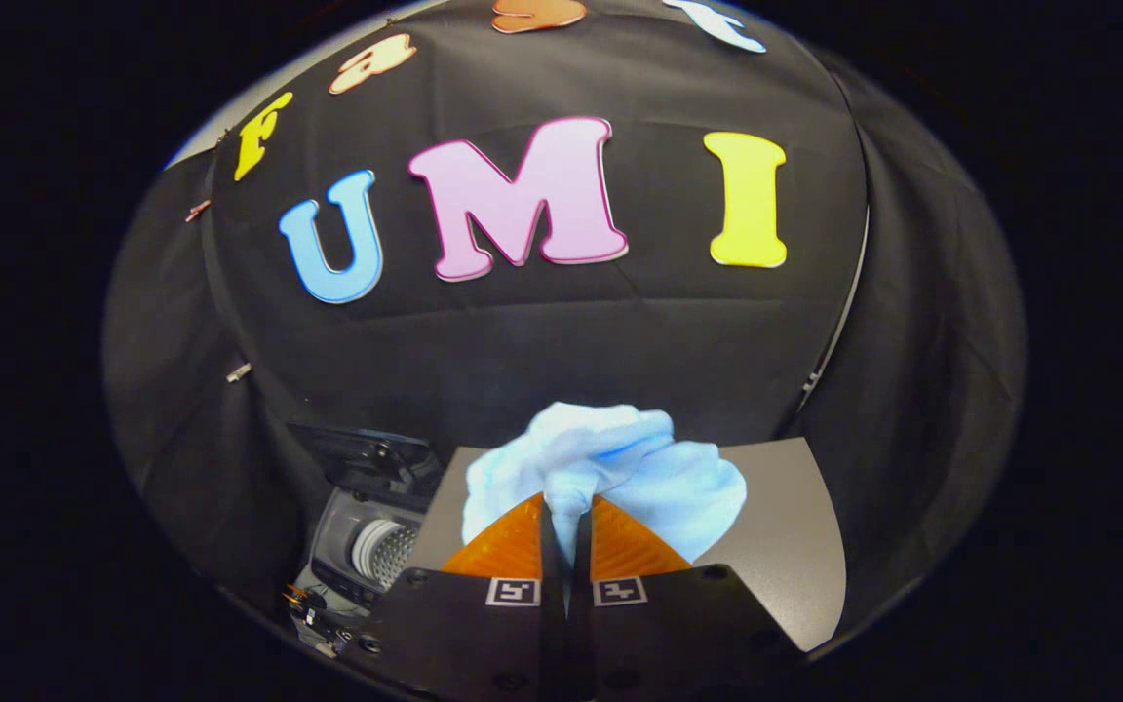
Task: Put the clothes into the washing machine and then close the washing machine lid.
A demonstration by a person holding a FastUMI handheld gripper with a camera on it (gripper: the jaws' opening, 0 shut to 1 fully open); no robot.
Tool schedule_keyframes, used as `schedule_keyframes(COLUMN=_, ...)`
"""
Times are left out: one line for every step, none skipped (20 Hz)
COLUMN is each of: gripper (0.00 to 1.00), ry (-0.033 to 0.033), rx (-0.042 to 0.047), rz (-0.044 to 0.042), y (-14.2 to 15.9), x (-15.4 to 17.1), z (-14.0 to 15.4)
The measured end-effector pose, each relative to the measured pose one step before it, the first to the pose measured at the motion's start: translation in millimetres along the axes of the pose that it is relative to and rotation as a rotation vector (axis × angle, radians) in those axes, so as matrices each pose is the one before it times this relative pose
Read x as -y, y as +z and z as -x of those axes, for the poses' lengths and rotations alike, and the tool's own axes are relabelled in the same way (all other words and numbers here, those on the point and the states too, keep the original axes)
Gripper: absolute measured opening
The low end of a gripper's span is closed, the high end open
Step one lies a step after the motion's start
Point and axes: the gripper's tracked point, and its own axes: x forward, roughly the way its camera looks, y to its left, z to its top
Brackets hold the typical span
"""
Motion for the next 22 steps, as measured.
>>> schedule_keyframes(gripper=0.05, ry=0.00830, rx=0.02124, rz=0.01920, y=8.80, x=-12.45, z=9.18)
schedule_keyframes(gripper=0.05, ry=0.00727, rx=0.01770, rz=0.02537, y=4.58, x=-13.93, z=10.26)
schedule_keyframes(gripper=0.05, ry=0.00770, rx=0.02223, rz=0.01892, y=6.82, x=-13.86, z=6.37)
schedule_keyframes(gripper=0.05, ry=0.00793, rx=0.01729, rz=0.01126, y=7.11, x=-14.32, z=6.23)
schedule_keyframes(gripper=0.05, ry=0.01397, rx=0.01054, rz=0.00764, y=5.68, x=-15.49, z=4.48)
schedule_keyframes(gripper=0.05, ry=0.01829, rx=0.00913, rz=0.00776, y=5.82, x=-18.43, z=4.36)
schedule_keyframes(gripper=0.05, ry=0.02113, rx=0.00899, rz=0.00819, y=5.61, x=-17.25, z=3.92)
schedule_keyframes(gripper=0.05, ry=0.02384, rx=0.00782, rz=0.00728, y=5.42, x=-18.46, z=1.77)
schedule_keyframes(gripper=0.05, ry=0.02729, rx=0.01053, rz=0.00745, y=4.96, x=-20.15, z=-0.07)
schedule_keyframes(gripper=0.05, ry=0.02380, rx=0.00036, rz=0.01475, y=2.99, x=-19.09, z=-2.20)
schedule_keyframes(gripper=0.05, ry=0.02422, rx=-0.00148, rz=0.01372, y=1.04, x=-18.57, z=-4.42)
schedule_keyframes(gripper=0.05, ry=0.02726, rx=-0.00756, rz=0.01539, y=-0.53, x=-20.51, z=-6.62)
schedule_keyframes(gripper=0.05, ry=0.02739, rx=-0.01354, rz=0.01508, y=-2.83, x=-19.85, z=-10.15)
schedule_keyframes(gripper=0.05, ry=0.03063, rx=-0.01130, rz=0.00834, y=-3.73, x=-19.72, z=-10.80)
schedule_keyframes(gripper=0.05, ry=0.03166, rx=-0.01429, rz=0.00868, y=-3.52, x=-17.85, z=-12.73)
schedule_keyframes(gripper=0.05, ry=0.03341, rx=-0.01255, rz=0.00779, y=-3.64, x=-17.35, z=-14.85)
schedule_keyframes(gripper=0.05, ry=0.02995, rx=-0.01396, rz=0.00636, y=-4.67, x=-12.81, z=-15.07)
schedule_keyframes(gripper=0.05, ry=0.02399, rx=-0.01574, rz=0.00339, y=-6.79, x=-9.43, z=-16.73)
schedule_keyframes(gripper=0.05, ry=0.02569, rx=-0.02622, rz=-0.00154, y=-12.00, x=-10.05, z=-19.14)
schedule_keyframes(gripper=0.05, ry=0.02236, rx=-0.02260, rz=0.00050, y=-10.81, x=-6.33, z=-13.61)
schedule_keyframes(gripper=0.05, ry=0.02989, rx=-0.02976, rz=0.00694, y=-12.40, x=-7.27, z=-17.52)
schedule_keyframes(gripper=0.05, ry=0.02620, rx=-0.02886, rz=0.01551, y=-13.10, x=-7.58, z=-16.27)
